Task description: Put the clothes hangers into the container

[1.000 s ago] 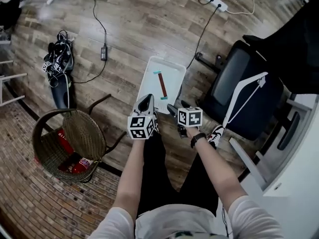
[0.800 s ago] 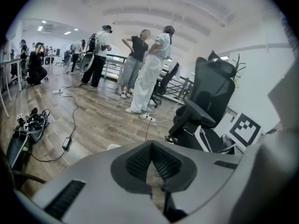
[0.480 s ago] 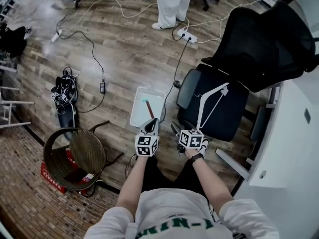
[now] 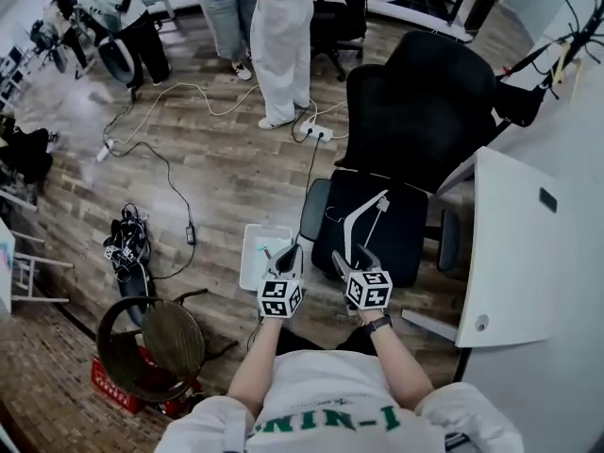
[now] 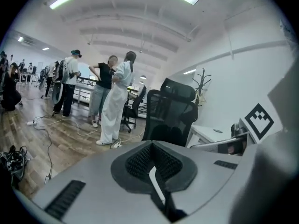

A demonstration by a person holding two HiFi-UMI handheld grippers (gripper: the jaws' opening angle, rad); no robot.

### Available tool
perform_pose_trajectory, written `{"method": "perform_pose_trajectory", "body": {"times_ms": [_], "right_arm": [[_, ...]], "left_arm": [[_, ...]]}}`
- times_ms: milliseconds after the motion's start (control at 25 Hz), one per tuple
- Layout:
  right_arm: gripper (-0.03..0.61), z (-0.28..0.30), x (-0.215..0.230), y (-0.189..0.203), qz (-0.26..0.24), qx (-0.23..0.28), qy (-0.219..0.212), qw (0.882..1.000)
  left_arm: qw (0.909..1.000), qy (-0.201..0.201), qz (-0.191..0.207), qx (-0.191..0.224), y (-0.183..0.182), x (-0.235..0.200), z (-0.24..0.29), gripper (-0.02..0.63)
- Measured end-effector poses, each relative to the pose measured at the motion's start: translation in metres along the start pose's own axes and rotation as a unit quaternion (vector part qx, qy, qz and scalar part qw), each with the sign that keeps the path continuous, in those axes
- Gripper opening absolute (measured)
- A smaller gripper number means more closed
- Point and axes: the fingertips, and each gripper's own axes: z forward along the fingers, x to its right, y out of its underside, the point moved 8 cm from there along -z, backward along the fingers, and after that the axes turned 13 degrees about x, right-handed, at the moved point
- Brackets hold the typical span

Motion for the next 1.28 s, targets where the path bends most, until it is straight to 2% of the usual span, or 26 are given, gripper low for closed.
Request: {"method": "perform_pose_trajectory", "body": {"times_ms": [240,400,480,600,840,1040,1280], "right_arm": [[0.273,-0.048,0.021,-0.059,-0.061,0.063,0.024,0.996],[0.272,-0.076,0.032,-0.092,-0.053,0.106,0.038,0.992],[0.272,-0.092,0.036,-0.105,-0.044,0.124,0.042,0.990],[0.267,-0.111,0.041,-0.123,-0.058,0.145,0.052,0.986],[0.255,-0.135,0.059,-0.147,-0.077,0.183,0.079,0.977],[0.256,-0.150,0.070,-0.148,-0.076,0.181,0.095,0.976],[0.258,-0.154,0.091,-0.123,-0.050,0.128,0.097,0.986]], "left_arm": [[0.9973,0.046,0.033,0.047,-0.053,0.054,0.014,0.014],[0.9926,0.082,0.040,0.080,-0.086,0.085,0.028,0.014],[0.9906,0.099,0.034,0.088,-0.098,0.100,0.032,0.014],[0.9874,0.123,0.022,0.098,-0.115,0.122,0.034,0.014],[0.9767,0.170,0.046,0.122,-0.132,0.158,0.046,0.014],[0.9724,0.195,0.058,0.115,-0.131,0.174,0.058,0.014],[0.9713,0.211,0.062,0.091,-0.115,0.183,0.072,0.014]]}}
